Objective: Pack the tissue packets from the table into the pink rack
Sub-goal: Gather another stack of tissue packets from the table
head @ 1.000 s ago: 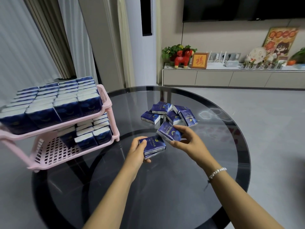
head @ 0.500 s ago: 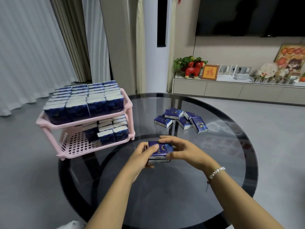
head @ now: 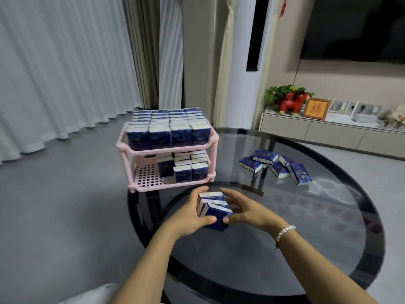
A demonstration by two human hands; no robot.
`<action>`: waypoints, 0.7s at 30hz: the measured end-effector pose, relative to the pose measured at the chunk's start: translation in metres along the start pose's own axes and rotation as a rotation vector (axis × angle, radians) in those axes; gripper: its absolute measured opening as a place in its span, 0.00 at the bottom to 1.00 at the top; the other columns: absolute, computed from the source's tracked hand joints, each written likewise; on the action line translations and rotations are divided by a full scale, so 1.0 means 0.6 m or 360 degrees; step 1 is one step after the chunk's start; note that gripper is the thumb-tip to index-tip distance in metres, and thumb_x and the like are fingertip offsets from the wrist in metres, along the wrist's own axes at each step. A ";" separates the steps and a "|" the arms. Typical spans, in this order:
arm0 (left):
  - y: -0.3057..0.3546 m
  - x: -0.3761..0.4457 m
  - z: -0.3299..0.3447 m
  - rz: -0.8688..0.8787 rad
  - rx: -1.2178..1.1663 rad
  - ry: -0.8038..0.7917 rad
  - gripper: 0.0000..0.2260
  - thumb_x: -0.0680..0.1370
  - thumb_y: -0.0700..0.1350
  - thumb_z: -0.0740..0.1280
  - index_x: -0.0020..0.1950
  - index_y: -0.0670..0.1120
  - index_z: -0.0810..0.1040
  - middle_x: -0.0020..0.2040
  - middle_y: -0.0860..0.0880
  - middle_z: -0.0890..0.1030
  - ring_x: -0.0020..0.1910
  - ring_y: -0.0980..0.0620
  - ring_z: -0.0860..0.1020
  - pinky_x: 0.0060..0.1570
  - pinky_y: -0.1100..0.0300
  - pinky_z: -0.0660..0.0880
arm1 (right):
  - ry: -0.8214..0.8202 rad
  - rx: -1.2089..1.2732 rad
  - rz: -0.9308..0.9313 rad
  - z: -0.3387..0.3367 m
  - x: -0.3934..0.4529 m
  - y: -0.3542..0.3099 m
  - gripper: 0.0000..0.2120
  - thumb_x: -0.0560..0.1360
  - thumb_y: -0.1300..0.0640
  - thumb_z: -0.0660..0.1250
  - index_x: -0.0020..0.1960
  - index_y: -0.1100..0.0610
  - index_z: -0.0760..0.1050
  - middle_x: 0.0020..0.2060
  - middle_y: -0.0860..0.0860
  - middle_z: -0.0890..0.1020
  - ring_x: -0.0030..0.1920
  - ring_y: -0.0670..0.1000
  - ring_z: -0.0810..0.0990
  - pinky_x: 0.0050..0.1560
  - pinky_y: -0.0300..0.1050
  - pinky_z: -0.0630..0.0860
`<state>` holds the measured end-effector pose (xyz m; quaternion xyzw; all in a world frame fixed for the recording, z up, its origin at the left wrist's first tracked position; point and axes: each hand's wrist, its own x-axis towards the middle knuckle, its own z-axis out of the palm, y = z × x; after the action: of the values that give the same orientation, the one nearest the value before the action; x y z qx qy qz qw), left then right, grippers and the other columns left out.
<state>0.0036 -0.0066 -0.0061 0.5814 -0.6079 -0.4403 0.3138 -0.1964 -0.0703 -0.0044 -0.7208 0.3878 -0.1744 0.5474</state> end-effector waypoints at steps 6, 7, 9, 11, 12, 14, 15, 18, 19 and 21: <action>-0.015 -0.019 0.006 0.0013 0.0376 -0.0038 0.38 0.75 0.43 0.69 0.76 0.56 0.47 0.75 0.54 0.52 0.67 0.56 0.64 0.62 0.66 0.61 | 0.0000 -0.0212 -0.0077 0.025 0.003 0.004 0.39 0.68 0.62 0.74 0.72 0.47 0.57 0.64 0.43 0.71 0.61 0.40 0.74 0.54 0.32 0.74; -0.015 -0.019 0.010 -0.0003 0.0365 -0.0042 0.40 0.76 0.43 0.68 0.77 0.56 0.44 0.76 0.54 0.48 0.69 0.55 0.63 0.62 0.66 0.61 | 0.0005 -0.0223 -0.0079 0.026 0.003 0.004 0.39 0.69 0.61 0.74 0.72 0.46 0.57 0.64 0.43 0.71 0.61 0.41 0.73 0.53 0.30 0.73; -0.015 -0.019 0.018 -0.0035 0.0289 -0.0032 0.43 0.76 0.46 0.68 0.77 0.55 0.38 0.77 0.53 0.44 0.73 0.54 0.60 0.62 0.65 0.60 | 0.0014 -0.0232 -0.0085 0.027 0.003 0.006 0.39 0.69 0.61 0.74 0.72 0.46 0.57 0.65 0.43 0.71 0.62 0.39 0.73 0.52 0.29 0.73; -0.017 -0.017 0.024 -0.0053 0.0240 -0.0014 0.44 0.76 0.48 0.68 0.77 0.55 0.35 0.77 0.53 0.43 0.74 0.53 0.57 0.66 0.63 0.60 | 0.0010 -0.0221 -0.0082 0.029 0.002 0.007 0.38 0.70 0.61 0.73 0.72 0.46 0.57 0.64 0.43 0.71 0.61 0.37 0.72 0.53 0.29 0.73; -0.019 -0.017 0.025 -0.0057 0.0246 -0.0011 0.45 0.76 0.49 0.68 0.76 0.55 0.34 0.77 0.53 0.43 0.75 0.53 0.57 0.67 0.61 0.59 | 0.0008 -0.0206 -0.0081 0.030 0.002 0.007 0.38 0.70 0.62 0.73 0.71 0.46 0.57 0.64 0.42 0.71 0.61 0.37 0.72 0.53 0.29 0.73; -0.021 -0.016 0.026 -0.0063 0.0284 0.0006 0.44 0.77 0.49 0.67 0.76 0.56 0.34 0.78 0.52 0.43 0.75 0.51 0.57 0.71 0.57 0.59 | 0.0022 -0.0197 -0.0067 0.032 0.005 0.008 0.37 0.70 0.63 0.73 0.71 0.45 0.58 0.64 0.43 0.71 0.62 0.40 0.73 0.56 0.33 0.74; -0.022 -0.015 0.025 -0.0067 0.0300 0.0026 0.43 0.77 0.49 0.67 0.76 0.55 0.35 0.78 0.52 0.44 0.75 0.51 0.57 0.72 0.55 0.59 | 0.0035 -0.0202 -0.0054 0.032 0.007 0.007 0.37 0.70 0.63 0.73 0.70 0.44 0.58 0.64 0.44 0.72 0.62 0.42 0.73 0.58 0.36 0.74; -0.015 -0.014 0.014 -0.0017 0.0260 0.0130 0.41 0.77 0.46 0.67 0.77 0.52 0.39 0.78 0.50 0.52 0.73 0.52 0.60 0.69 0.60 0.58 | 0.0153 -0.0162 -0.0043 0.034 0.015 -0.007 0.37 0.68 0.61 0.75 0.70 0.47 0.60 0.62 0.44 0.74 0.62 0.44 0.74 0.63 0.46 0.73; -0.012 -0.014 0.004 0.0007 0.0213 0.0166 0.40 0.77 0.45 0.68 0.77 0.51 0.41 0.76 0.50 0.57 0.72 0.53 0.62 0.67 0.62 0.59 | 0.0190 -0.0137 -0.0061 0.034 0.017 -0.017 0.36 0.67 0.61 0.75 0.69 0.48 0.62 0.61 0.43 0.75 0.61 0.43 0.75 0.64 0.47 0.73; -0.009 -0.015 -0.025 0.0040 0.0111 0.0213 0.39 0.75 0.45 0.70 0.76 0.50 0.45 0.72 0.51 0.65 0.68 0.54 0.66 0.65 0.64 0.62 | 0.0199 -0.0109 -0.0118 0.038 0.024 -0.044 0.29 0.67 0.60 0.75 0.64 0.48 0.67 0.58 0.43 0.78 0.58 0.43 0.77 0.63 0.47 0.73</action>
<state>0.0205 -0.0002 -0.0033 0.6124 -0.6080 -0.3750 0.3387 -0.1622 -0.0638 0.0098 -0.7406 0.4000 -0.2258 0.4905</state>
